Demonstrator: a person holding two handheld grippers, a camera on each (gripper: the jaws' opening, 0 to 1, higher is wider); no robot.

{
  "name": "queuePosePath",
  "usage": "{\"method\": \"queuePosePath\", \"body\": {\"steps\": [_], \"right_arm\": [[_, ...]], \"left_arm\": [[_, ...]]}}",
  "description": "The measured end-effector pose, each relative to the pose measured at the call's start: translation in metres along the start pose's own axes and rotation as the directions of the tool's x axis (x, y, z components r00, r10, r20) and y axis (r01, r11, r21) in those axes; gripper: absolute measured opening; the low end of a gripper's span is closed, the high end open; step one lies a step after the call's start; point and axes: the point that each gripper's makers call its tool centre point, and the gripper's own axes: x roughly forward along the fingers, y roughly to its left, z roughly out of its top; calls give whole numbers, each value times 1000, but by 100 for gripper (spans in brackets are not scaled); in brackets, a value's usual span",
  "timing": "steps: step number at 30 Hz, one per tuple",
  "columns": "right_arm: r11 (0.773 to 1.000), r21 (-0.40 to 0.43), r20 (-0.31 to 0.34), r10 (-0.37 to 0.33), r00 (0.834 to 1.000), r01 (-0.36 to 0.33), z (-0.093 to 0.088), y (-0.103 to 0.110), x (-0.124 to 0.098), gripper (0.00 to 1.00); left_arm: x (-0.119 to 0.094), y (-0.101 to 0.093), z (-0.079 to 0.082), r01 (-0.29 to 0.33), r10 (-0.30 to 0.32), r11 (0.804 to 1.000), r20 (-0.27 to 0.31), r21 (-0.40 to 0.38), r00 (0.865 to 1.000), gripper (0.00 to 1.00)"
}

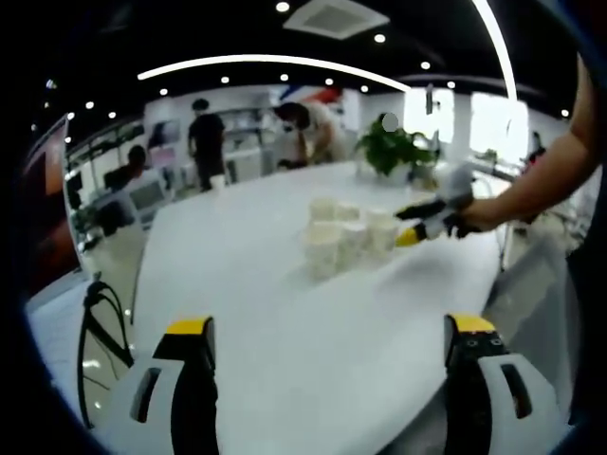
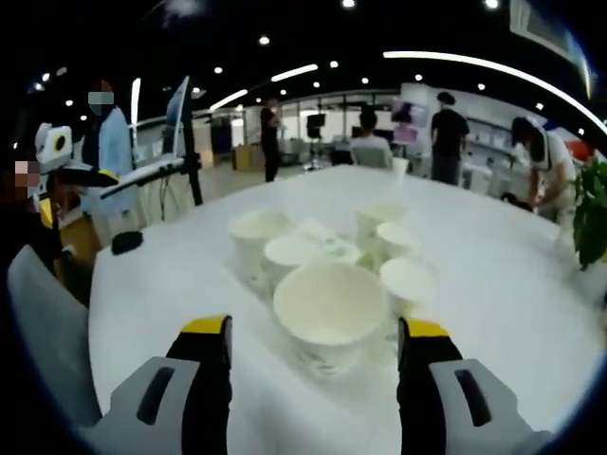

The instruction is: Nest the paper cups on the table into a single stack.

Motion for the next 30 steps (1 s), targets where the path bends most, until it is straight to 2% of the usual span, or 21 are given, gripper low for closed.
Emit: {"method": "queuePosePath", "body": {"steps": [7, 14, 17, 27, 30], "right_arm": [[1000, -8, -9, -1, 1000, 1, -2, -2, 4, 64], [1000, -3, -19, -14, 1000, 14, -7, -6, 10, 55], [999, 22, -6, -27, 1000, 27, -6, -7, 12, 52], [999, 30, 8, -45, 999, 45, -4, -9, 17, 47], [999, 27, 10, -47, 999, 47, -3, -10, 18, 42]], "left_arm": [[1, 1, -4, -4, 4, 1000, -7, -8, 1000, 100], [1, 1, -5, -4, 4, 1000, -11, -12, 1000, 100], [0, 1, -7, -6, 6, 1000, -16, -13, 1000, 100], [-4, 6, -15, -16, 16, 1000, -29, -19, 999, 100], [-4, 6, -17, -16, 15, 1000, -30, -20, 999, 100]]}}
